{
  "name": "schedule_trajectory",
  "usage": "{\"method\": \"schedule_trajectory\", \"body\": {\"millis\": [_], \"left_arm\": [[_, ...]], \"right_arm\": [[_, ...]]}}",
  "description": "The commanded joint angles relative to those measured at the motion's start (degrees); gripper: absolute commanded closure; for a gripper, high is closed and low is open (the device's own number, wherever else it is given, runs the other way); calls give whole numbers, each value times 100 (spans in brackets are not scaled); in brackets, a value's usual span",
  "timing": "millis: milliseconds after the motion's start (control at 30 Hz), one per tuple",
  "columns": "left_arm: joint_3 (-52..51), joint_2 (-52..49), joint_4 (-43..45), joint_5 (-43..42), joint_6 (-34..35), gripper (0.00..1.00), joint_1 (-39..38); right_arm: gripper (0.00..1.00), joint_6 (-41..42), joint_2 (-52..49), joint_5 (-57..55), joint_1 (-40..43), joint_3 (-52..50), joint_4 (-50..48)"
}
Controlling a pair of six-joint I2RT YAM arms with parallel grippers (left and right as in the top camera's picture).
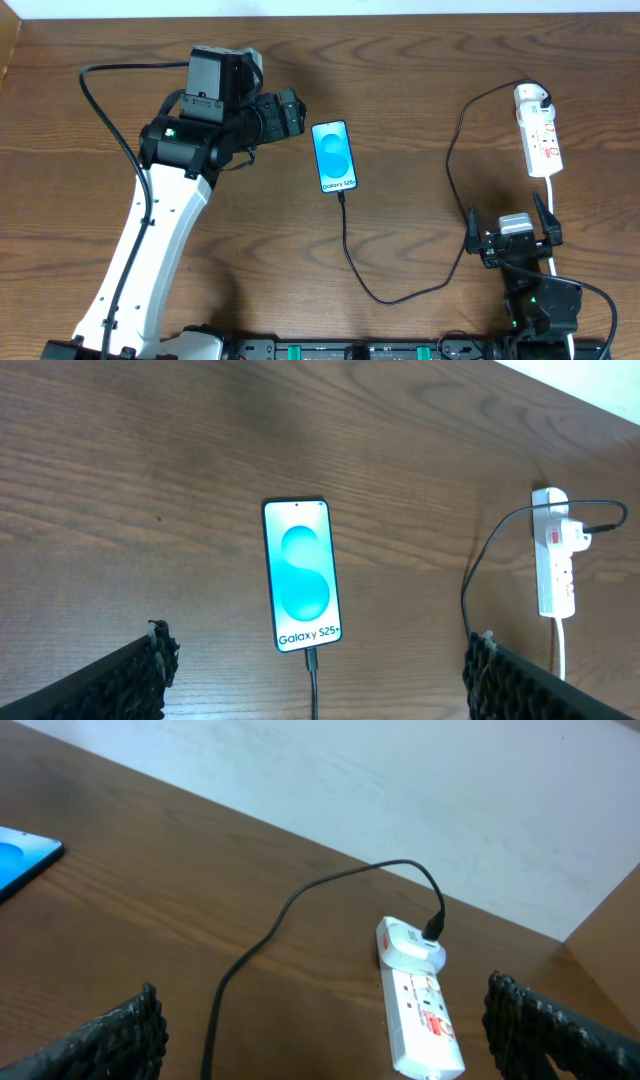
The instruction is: Plug charger to phone and switch on socket
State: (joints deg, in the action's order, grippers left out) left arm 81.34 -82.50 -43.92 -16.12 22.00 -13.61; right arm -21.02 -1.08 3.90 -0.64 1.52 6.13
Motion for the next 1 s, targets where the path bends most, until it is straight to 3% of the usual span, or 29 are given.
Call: {"method": "schedule_trajectory", "body": {"millis": [0, 967], "left_arm": [[31, 15, -20, 79, -118, 7, 4], [31, 15, -72, 79, -122, 7, 4]], "right_arm": [[1, 168, 76, 70, -11, -46, -61], [1, 170, 70, 74, -20, -120, -225]]}}
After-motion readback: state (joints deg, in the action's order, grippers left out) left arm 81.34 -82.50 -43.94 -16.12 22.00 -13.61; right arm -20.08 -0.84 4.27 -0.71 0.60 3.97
